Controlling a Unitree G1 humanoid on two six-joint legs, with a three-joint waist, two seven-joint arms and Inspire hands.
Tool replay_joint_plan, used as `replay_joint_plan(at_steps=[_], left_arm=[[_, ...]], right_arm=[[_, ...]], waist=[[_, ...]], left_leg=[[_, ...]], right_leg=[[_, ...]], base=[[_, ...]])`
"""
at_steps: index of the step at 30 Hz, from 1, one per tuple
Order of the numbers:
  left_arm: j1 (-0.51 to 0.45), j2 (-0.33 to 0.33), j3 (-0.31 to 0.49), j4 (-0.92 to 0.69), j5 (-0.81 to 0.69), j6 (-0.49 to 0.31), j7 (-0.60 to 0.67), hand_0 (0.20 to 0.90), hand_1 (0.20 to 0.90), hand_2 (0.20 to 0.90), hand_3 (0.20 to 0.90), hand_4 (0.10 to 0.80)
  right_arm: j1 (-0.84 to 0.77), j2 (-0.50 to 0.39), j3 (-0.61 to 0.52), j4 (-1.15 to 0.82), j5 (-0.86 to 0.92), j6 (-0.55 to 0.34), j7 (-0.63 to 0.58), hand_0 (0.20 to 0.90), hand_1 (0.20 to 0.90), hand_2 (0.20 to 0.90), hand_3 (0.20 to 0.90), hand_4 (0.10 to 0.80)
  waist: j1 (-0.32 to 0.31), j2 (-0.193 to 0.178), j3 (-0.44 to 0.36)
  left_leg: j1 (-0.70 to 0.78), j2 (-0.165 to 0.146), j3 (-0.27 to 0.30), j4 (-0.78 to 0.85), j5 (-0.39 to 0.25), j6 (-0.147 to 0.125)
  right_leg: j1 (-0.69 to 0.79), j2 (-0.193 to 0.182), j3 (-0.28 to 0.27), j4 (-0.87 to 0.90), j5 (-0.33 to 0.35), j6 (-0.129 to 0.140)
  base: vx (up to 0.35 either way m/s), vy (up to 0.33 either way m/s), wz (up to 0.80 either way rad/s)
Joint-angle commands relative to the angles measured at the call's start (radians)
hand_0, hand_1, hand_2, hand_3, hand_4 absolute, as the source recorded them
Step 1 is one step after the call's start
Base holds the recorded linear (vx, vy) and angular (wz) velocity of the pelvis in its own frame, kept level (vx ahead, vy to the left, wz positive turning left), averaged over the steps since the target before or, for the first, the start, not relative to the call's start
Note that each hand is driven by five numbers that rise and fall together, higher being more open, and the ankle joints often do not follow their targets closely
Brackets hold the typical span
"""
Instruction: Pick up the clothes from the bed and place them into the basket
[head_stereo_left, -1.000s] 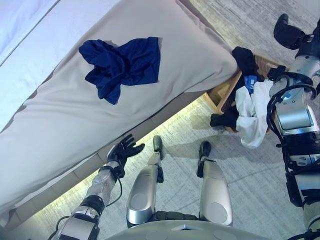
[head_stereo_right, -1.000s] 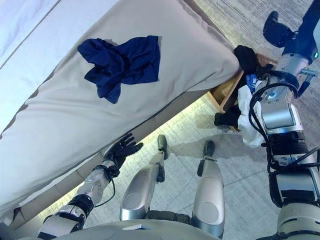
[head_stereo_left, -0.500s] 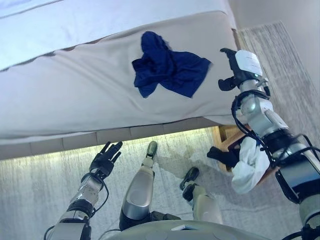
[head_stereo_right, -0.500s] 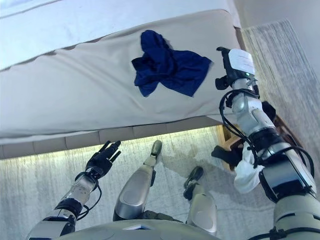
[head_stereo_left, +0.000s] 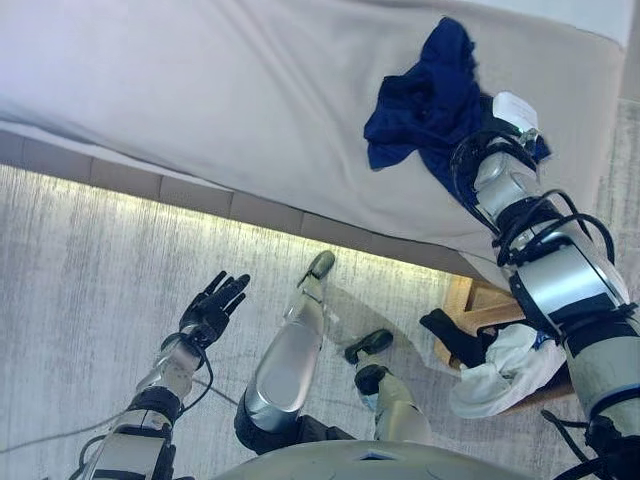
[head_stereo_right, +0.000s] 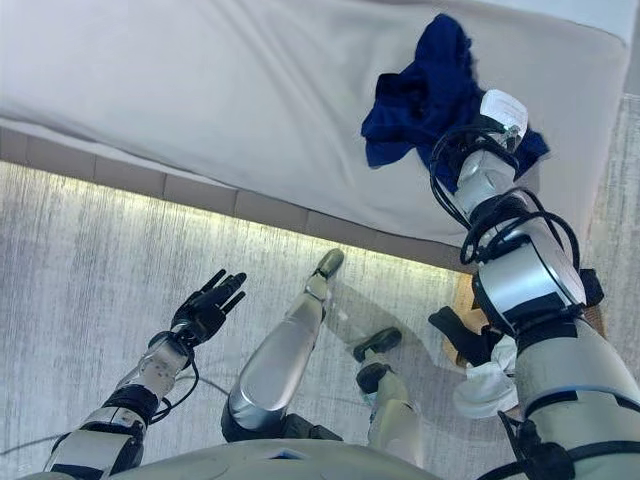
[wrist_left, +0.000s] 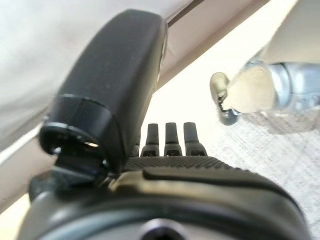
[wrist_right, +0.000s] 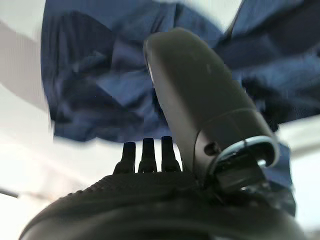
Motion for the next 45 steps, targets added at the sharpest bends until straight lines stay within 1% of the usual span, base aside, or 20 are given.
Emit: replay_joint_plan(at_steps=[1,5,6,7,8,11,12,13,14,17,20,26,27,30,35,39,40,43,44,45], left_arm=[[0.072,0.025,-0.022,-0.038,-0.027,-0.058,-0.074,0.9,0.9,0.9,0.9,0.8],[0.088,0.036,-0.02,-0.035,-0.021,-0.048,-0.071,0.9,0.9,0.9,0.9,0.8],[0.091,0.037,-0.018,-0.035,-0.021,-0.046,-0.07,0.9,0.9,0.9,0.9,0.8],[0.097,0.04,-0.015,-0.03,-0.018,-0.045,-0.073,0.9,0.9,0.9,0.9,0.8],[0.101,0.043,-0.016,-0.031,-0.018,-0.047,-0.071,0.9,0.9,0.9,0.9,0.8],[0.113,0.035,-0.022,-0.012,-0.033,-0.08,-0.071,0.9,0.9,0.9,0.9,0.8],[0.123,0.024,-0.014,-0.007,-0.04,-0.102,-0.07,0.9,0.9,0.9,0.9,0.8],[0.137,0.012,0.009,-0.006,-0.038,-0.118,-0.071,0.9,0.9,0.9,0.9,0.8],[0.148,0.003,0.031,0.0,-0.028,-0.132,-0.073,0.9,0.9,0.9,0.9,0.8],[0.129,-0.007,0.035,0.015,-0.006,-0.145,-0.058,0.9,0.9,0.9,0.9,0.8],[0.118,0.001,0.02,0.007,0.024,-0.136,-0.024,0.9,0.9,0.9,0.9,0.8],[0.169,-0.014,0.05,0.028,0.112,-0.126,0.006,0.9,0.9,0.9,0.9,0.8],[0.174,-0.017,0.052,0.034,0.122,-0.126,0.008,0.9,0.9,0.9,0.9,0.8],[0.203,-0.04,0.069,0.067,0.184,-0.112,0.027,0.9,0.9,0.9,0.9,0.8],[0.224,-0.065,0.082,0.135,0.267,-0.105,0.038,0.9,0.9,0.9,0.9,0.8],[0.224,-0.079,0.082,0.184,0.324,-0.092,0.042,0.9,0.9,0.9,0.9,0.8],[0.222,-0.082,0.084,0.192,0.338,-0.083,0.041,0.9,0.9,0.9,0.9,0.8],[0.214,-0.088,0.078,0.202,0.347,-0.071,0.043,0.9,0.9,0.9,0.9,0.8],[0.208,-0.09,0.076,0.204,0.357,-0.057,0.043,0.9,0.9,0.9,0.9,0.8],[0.209,-0.091,0.074,0.204,0.359,-0.054,0.043,0.9,0.9,0.9,0.9,0.8]], right_arm=[[-0.086,-0.089,-0.021,0.023,0.158,0.076,0.112,0.9,0.9,0.9,0.9,0.8],[-0.073,-0.107,-0.042,0.054,0.239,0.063,0.166,0.9,0.9,0.9,0.9,0.8],[-0.072,-0.108,-0.045,0.053,0.257,0.055,0.17,0.829,0.829,0.829,0.818,0.718],[-0.072,-0.106,-0.055,0.052,0.282,0.018,0.166,0.392,0.392,0.392,0.307,0.207],[-0.076,-0.104,-0.058,0.044,0.334,-0.018,0.138,0.3,0.3,0.3,0.2,0.1],[-0.1,-0.072,-0.125,-0.09,0.626,-0.31,-0.049,0.3,0.3,0.3,0.2,0.1],[-0.088,-0.048,-0.187,-0.226,0.791,-0.447,-0.114,0.3,0.3,0.3,0.2,0.1],[-0.036,-0.016,-0.287,-0.348,0.925,-0.552,-0.119,0.3,0.3,0.3,0.2,0.1],[0.036,0.034,-0.396,-0.444,0.999,-0.626,-0.065,0.3,0.3,0.3,0.2,0.1],[0.1,0.091,-0.513,-0.545,1.044,-0.748,-0.006,0.3,0.3,0.3,0.2,0.1],[0.117,0.067,-0.543,-0.746,0.896,-0.787,-0.154,0.3,0.3,0.3,0.2,0.1],[0.253,-0.031,-0.587,-1.054,0.658,-0.768,-0.386,0.3,0.3,0.3,0.2,0.1],[0.268,-0.038,-0.594,-1.078,0.63,-0.772,-0.413,0.3,0.3,0.3,0.2,0.1],[0.359,-0.08,-0.619,-1.22,0.375,-0.749,-0.551,0.3,0.3,0.3,0.2,0.1],[0.438,-0.174,-0.63,-1.297,0.228,-0.667,-0.628,0.3,0.3,0.3,0.2,0.1],[0.502,-0.246,-0.645,-1.302,0.222,-0.608,-0.602,0.3,0.3,0.3,0.2,0.1],[0.525,-0.258,-0.649,-1.298,0.239,-0.566,-0.562,0.3,0.3,0.3,0.2,0.1],[0.557,-0.273,-0.646,-1.266,0.286,-0.522,-0.485,0.3,0.3,0.3,0.2,0.1],[0.587,-0.285,-0.635,-1.222,0.311,-0.464,-0.397,0.3,0.3,0.3,0.2,0.1],[0.592,-0.291,-0.629,-1.204,0.32,-0.449,-0.371,0.3,0.3,0.3,0.2,0.1]], waist=[[0.023,0.032,0.041],[0.028,0.033,0.041],[0.028,0.033,0.041],[0.027,0.032,0.041],[0.024,0.031,0.041],[0.001,0.027,0.041],[-0.014,0.023,0.041],[-0.033,0.018,0.041],[-0.052,0.011,0.041],[-0.078,0.003,0.041],[-0.109,-0.007,0.037],[-0.19,-0.032,-0.077],[-0.197,-0.031,-0.085],[-0.25,-0.033,-0.162],[-0.309,-0.034,-0.252],[-0.357,-0.027,-0.312],[-0.372,-0.022,-0.326],[-0.393,-0.015,-0.342],[-0.407,-0.011,-0.348],[-0.411,-0.008,-0.351]], left_leg=[[-0.016,-0.039,0.083,-0.022,-0.071,0.094],[-0.052,-0.038,0.074,-0.007,-0.069,0.09],[-0.054,-0.038,0.075,-0.005,-0.07,0.09],[-0.057,-0.037,0.073,-0.003,-0.072,0.09],[-0.06,-0.034,0.071,-0.002,-0.073,0.089],[-0.04,-0.018,0.072,-0.007,-0.086,0.085],[-0.027,-0.009,0.079,-0.011,-0.092,0.083],[-0.009,-0.001,0.09,-0.015,-0.1,0.084],[0.017,0.003,0.102,-0.023,-0.107,0.086],[0.074,0.004,0.112,-0.047,-0.113,0.09],[0.182,0.018,0.138,-0.106,-0.111,0.089],[0.332,0.057,0.199,-0.21,-0.106,0.074],[0.336,0.057,0.212,-0.209,-0.088,0.078],[0.412,0.067,0.251,-0.227,-0.1,0.072],[0.506,0.08,0.3,-0.263,-0.104,0.06],[0.553,0.093,0.335,-0.301,-0.085,0.04],[0.559,0.099,0.344,-0.308,-0.077,0.032],[0.563,0.107,0.356,-0.311,-0.068,0.019],[0.567,0.113,0.36,-0.303,-0.065,0.012],[0.567,0.117,0.362,-0.298,-0.065,0.01]], right_leg=[[0.017,-0.065,-0.037,0.136,-0.007,0.031],[-0.018,-0.071,-0.056,0.17,-0.011,0.033],[-0.021,-0.071,-0.057,0.174,-0.011,0.034],[-0.029,-0.07,-0.056,0.178,-0.009,0.035],[-0.038,-0.067,-0.052,0.18,-0.008,0.037],[-0.045,-0.052,-0.023,0.183,-0.005,0.041],[-0.045,-0.046,-0.009,0.184,-0.009,0.039],[-0.042,-0.043,0.006,0.188,-0.008,0.038],[-0.034,-0.041,0.025,0.189,-0.002,0.042],[0.001,-0.026,0.065,0.168,-0.005,0.043],[0.081,-0.007,0.104,0.116,-0.002,0.043],[0.206,0.047,0.149,-0.031,-0.001,0.035],[0.211,0.05,0.14,-0.046,0.013,0.027],[0.269,0.082,0.172,-0.109,0.007,0.026],[0.329,0.112,0.212,-0.163,0.007,0.018],[0.354,0.137,0.251,-0.193,0.007,0.001],[0.359,0.141,0.258,-0.197,0.005,-0.003],[0.363,0.15,0.273,-0.204,0.002,-0.012],[0.371,0.154,0.281,-0.204,-0.002,-0.021],[0.371,0.156,0.283,-0.201,-0.004,-0.025]], base=[[0.003,0.005,0.18],[0.008,-0.023,0.11],[0.011,-0.031,0.07],[0.01,-0.047,0.03],[0.013,-0.067,0.01],[-0.005,-0.045,-0.09],[-0.019,0.003,-0.09],[-0.008,0.001,-0.15],[0.015,-0.02,-0.34],[0.019,-0.095,-0.44],[0.021,-0.169,-0.12],[0.032,-0.173,-0.27],[-0.021,-0.105,-0.39],[0.053,-0.112,-0.36],[0.07,-0.126,-0.43],[0.006,-0.161,-0.37],[-0.027,-0.133,-0.35],[-0.019,-0.117,-0.27],[-0.018,-0.121,-0.29],[-0.007,-0.198,-0.27]])
